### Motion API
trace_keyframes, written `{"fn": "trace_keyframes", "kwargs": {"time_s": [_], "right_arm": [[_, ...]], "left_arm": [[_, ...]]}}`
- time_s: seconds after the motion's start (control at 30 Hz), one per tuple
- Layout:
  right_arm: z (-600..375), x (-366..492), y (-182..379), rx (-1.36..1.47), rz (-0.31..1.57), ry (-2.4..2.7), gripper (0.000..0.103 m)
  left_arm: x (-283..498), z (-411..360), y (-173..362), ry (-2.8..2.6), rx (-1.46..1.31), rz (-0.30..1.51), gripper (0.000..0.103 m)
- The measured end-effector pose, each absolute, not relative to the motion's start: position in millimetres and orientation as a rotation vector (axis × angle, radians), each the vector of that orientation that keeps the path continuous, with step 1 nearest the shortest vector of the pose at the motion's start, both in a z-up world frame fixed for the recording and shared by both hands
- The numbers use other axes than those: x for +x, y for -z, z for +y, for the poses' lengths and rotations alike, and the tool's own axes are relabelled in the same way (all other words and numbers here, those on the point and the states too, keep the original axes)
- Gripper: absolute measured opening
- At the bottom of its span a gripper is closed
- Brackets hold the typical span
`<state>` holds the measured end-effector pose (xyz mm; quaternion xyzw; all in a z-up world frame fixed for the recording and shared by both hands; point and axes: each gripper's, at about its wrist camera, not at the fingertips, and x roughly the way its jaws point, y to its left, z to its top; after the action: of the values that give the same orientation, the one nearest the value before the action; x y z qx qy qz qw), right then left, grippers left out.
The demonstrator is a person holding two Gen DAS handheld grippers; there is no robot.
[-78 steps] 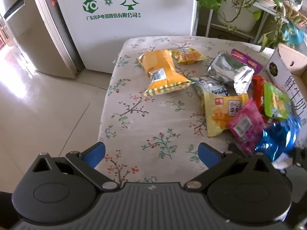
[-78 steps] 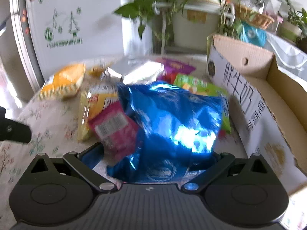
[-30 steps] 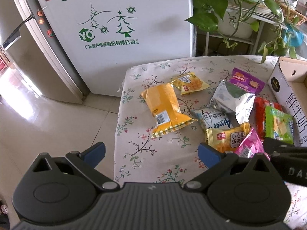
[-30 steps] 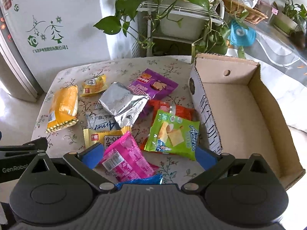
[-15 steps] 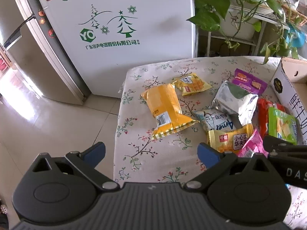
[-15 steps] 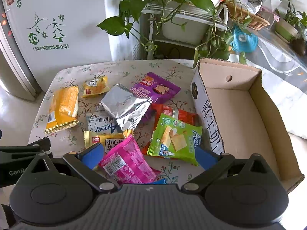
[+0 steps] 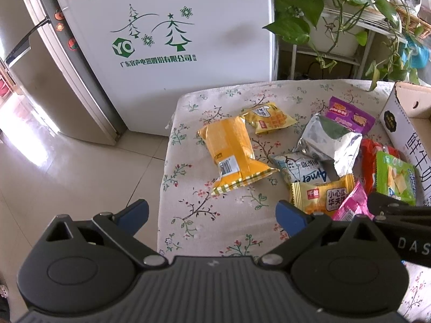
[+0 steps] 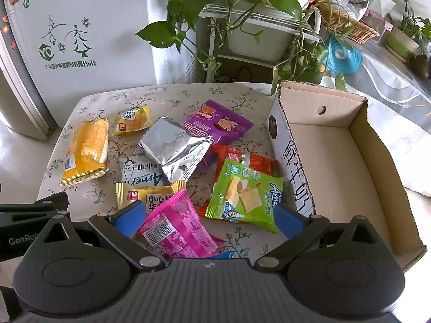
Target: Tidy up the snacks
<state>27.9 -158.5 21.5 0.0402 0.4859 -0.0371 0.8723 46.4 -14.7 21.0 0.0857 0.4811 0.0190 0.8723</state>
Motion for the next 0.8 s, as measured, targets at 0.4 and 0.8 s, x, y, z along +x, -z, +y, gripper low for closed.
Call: {"fn": "trace_keyframes", "kwargs": {"time_s": [0.4,0.8], "right_arm": [[-157.5,28.6,-21.3,0.075,1.013,0.081,0.103],[-157.1,29.0,-19.9,0.080,1.013,0.077,0.103]], "left_arm": [[45.9,-15.0,-20.4,-0.034,0.175,1.004,0.097],[46.1,-14.2,-20.6,-0.026,0.164,1.005,0.095]]}}
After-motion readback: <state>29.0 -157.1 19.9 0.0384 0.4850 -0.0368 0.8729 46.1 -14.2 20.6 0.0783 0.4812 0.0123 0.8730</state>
